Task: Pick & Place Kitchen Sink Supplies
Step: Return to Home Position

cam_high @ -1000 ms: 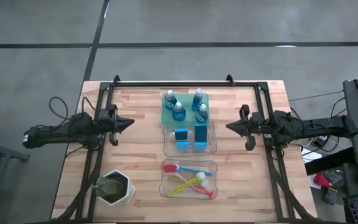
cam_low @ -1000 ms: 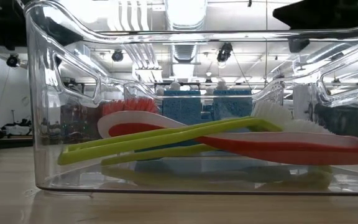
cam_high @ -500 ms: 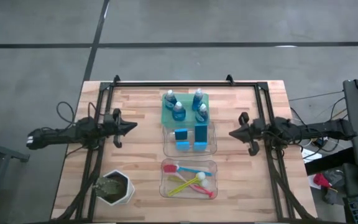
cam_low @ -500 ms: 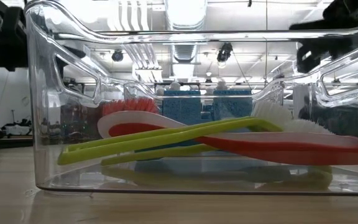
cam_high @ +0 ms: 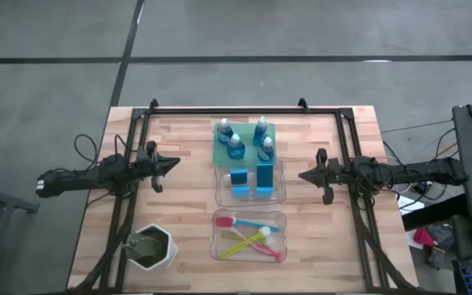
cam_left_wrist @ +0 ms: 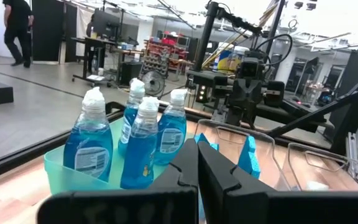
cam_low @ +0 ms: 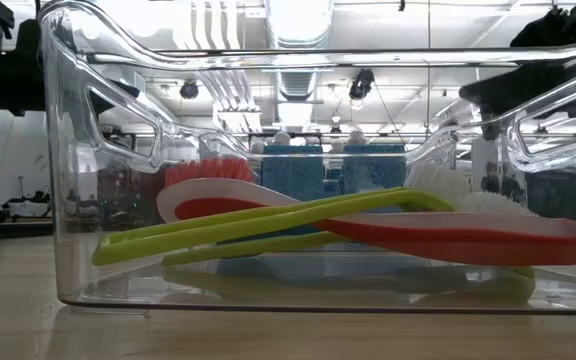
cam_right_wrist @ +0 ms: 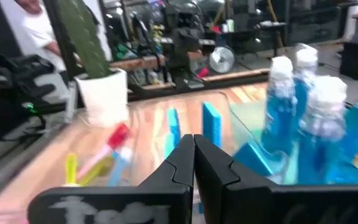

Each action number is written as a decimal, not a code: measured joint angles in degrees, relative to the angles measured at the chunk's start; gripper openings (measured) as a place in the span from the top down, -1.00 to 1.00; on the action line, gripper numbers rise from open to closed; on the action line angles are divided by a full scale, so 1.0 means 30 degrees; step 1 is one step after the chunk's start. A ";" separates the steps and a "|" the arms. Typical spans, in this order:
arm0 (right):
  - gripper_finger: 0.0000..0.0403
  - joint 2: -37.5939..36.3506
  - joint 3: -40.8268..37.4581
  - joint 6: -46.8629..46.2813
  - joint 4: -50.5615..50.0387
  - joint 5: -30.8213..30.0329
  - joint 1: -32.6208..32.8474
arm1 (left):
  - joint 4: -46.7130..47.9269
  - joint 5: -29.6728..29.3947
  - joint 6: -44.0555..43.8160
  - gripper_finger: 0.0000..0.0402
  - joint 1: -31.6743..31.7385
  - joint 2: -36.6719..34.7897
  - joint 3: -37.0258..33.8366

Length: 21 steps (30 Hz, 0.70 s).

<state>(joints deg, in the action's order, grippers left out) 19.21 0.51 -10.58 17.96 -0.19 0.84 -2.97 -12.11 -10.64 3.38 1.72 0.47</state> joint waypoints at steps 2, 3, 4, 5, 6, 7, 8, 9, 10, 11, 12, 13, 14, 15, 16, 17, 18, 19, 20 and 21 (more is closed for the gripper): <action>0.96 -0.0010 0.0000 0.0252 -0.0461 -0.0515 0.0000 | 0.0020 0.0004 0.0025 1.00 0.0000 0.0000 0.0000; 0.96 -0.0017 0.0000 0.0449 -0.0541 -0.0744 0.0000 | 0.0036 0.0004 0.0025 1.00 0.0000 0.0000 -0.0006; 0.96 -0.0017 0.0000 0.0572 -0.0556 -0.1036 -0.0006 | 0.0047 0.0012 0.0025 1.00 0.0000 0.0000 -0.0007; 0.96 0.0006 0.0000 0.0715 -0.0575 -0.1216 -0.0015 | 0.0048 0.0012 0.0025 1.00 0.0000 0.0000 -0.0007; 0.96 0.0000 0.0000 0.0833 -0.0573 -0.1289 -0.0015 | 0.0055 0.0012 0.0076 1.00 -0.0005 0.0000 -0.0007; 0.96 -0.0016 0.0000 0.0871 -0.0533 -0.1288 -0.0011 | 0.0048 0.0018 0.0098 1.00 -0.0006 -0.0005 -0.0007; 0.96 -0.0061 0.0000 0.0911 -0.0374 -0.1191 -0.0007 | 0.0014 0.0039 0.0098 1.00 -0.0007 -0.0031 -0.0007; 0.96 -0.0224 0.0000 0.0992 -0.0222 -0.0745 -0.0010 | -0.0056 0.0048 0.0068 1.00 -0.0015 -0.0091 -0.0007; 0.96 -0.0471 0.0000 0.1066 -0.0066 -0.0061 -0.0007 | -0.0259 0.0046 0.0018 1.00 -0.0015 -0.0179 -0.0007; 0.96 -0.0780 0.0000 0.1105 0.0055 0.0664 0.0008 | -0.0566 0.0050 0.0018 1.00 -0.0015 -0.0291 -0.0007; 0.96 -0.1167 0.0000 0.1112 0.0013 0.1297 0.0007 | -0.0811 0.0070 0.0018 1.00 -0.0015 -0.0445 -0.0008; 0.96 -0.1596 0.0000 0.1192 -0.0024 0.1632 0.0007 | -0.0986 0.0092 0.0032 1.00 -0.0015 -0.0583 -0.0015; 0.96 -0.2060 0.0000 0.1380 -0.0100 0.1807 0.0007 | -0.1019 0.0178 0.0123 1.00 -0.0015 -0.0575 -0.0015; 0.96 -0.2537 0.0000 0.1628 -0.0155 0.1874 0.0007 | -0.1112 0.0242 0.0162 1.00 -0.0015 -0.0576 -0.0015; 0.96 -0.3077 0.0000 0.1828 -0.0277 0.1896 0.0007 | -0.1280 0.0360 0.0171 1.00 -0.0015 -0.0576 -0.0015; 0.96 -0.3640 0.0000 0.2023 -0.0503 0.1885 0.0002 | -0.1350 0.0398 0.0167 1.00 -0.0015 -0.0576 -0.0018; 0.96 -0.4253 0.0000 0.2214 -0.0759 0.1842 0.0000 | -0.1320 0.0393 0.0156 1.00 -0.0015 -0.0576 -0.0022; 0.96 -0.4876 0.0000 0.2346 -0.1161 0.1791 0.0000 | -0.1183 0.0405 0.0158 1.00 -0.0015 -0.0576 -0.0022; 0.96 -0.5500 0.0000 0.2373 -0.1707 0.1775 0.0000 | -0.0964 0.0409 0.0192 1.00 -0.0015 -0.0576 -0.0022; 0.96 -0.6130 0.0000 0.2331 -0.2272 0.1761 0.0000 | -0.0646 0.0557 0.0388 1.00 -0.0015 -0.0576 -0.0022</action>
<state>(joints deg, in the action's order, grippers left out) 0.82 0.51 -3.59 11.15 5.09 0.84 -4.91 -10.44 -9.48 3.33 -0.01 0.40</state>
